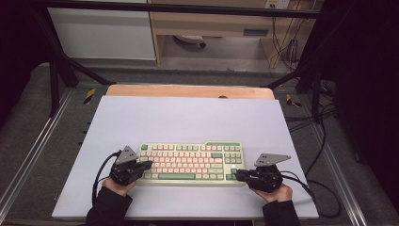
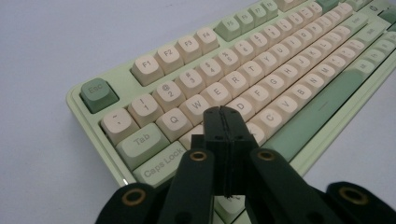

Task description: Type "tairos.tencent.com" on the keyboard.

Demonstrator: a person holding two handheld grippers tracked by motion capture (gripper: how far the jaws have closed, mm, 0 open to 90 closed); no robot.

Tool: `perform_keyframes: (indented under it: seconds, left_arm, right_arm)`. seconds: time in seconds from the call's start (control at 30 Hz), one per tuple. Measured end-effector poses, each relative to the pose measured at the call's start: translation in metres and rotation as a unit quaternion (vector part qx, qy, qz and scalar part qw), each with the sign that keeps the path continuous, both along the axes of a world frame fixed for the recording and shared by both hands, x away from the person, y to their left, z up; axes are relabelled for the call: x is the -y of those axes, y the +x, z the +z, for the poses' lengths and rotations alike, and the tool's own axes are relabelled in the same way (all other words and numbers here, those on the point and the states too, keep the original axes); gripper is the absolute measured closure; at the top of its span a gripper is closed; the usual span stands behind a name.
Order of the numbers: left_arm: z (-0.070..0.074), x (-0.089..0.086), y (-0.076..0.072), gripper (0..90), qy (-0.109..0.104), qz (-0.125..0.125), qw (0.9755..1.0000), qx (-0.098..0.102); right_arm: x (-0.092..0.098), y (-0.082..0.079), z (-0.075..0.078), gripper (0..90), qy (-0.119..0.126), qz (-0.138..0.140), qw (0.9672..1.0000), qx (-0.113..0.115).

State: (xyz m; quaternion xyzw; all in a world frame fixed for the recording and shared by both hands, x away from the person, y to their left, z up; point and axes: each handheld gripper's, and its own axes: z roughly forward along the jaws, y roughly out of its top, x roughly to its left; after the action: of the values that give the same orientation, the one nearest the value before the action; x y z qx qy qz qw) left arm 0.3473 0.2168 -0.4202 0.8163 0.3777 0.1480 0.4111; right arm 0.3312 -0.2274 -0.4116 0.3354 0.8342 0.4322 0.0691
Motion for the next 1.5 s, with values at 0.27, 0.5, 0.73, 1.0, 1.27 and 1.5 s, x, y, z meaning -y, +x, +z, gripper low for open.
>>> perform_keyframes:
  seconds: [0.27, 0.5, 0.73, 1.0, 1.27, 1.5]
  left_arm:
    - [0.0, 0.0, 0.0, 90.0, -0.003, 0.0, 1.0, -0.002]
    - [-0.001, 0.0, 0.001, 90.0, -0.003, -0.001, 1.0, -0.003]
    - [-0.001, 0.0, 0.001, 90.0, -0.003, -0.001, 1.0, -0.003]
    - [-0.001, 0.0, 0.001, 90.0, -0.003, -0.001, 1.0, -0.003]
    - [-0.001, 0.0, 0.001, 90.0, -0.003, -0.002, 1.0, -0.003]
    - [-0.001, 0.0, 0.001, 90.0, -0.004, -0.002, 1.0, -0.003]
  right_arm:
    - [-0.018, 0.004, 0.004, 89.9, -0.014, 0.023, 0.9996, 0.003]
    - [-0.036, 0.009, 0.009, 90.0, -0.001, 0.037, 0.9993, 0.01]
    - [-0.053, 0.015, 0.013, 90.0, 0.006, 0.023, 0.9996, 0.016]
    - [-0.067, 0.025, 0.014, 90.0, 0.013, 0.013, 0.9997, 0.017]
    - [-0.087, 0.032, 0.015, 90.0, 0.008, 0.01, 0.9996, 0.026]
    - [-0.104, 0.04, 0.014, 90.0, 0.006, -0.005, 0.9994, 0.035]
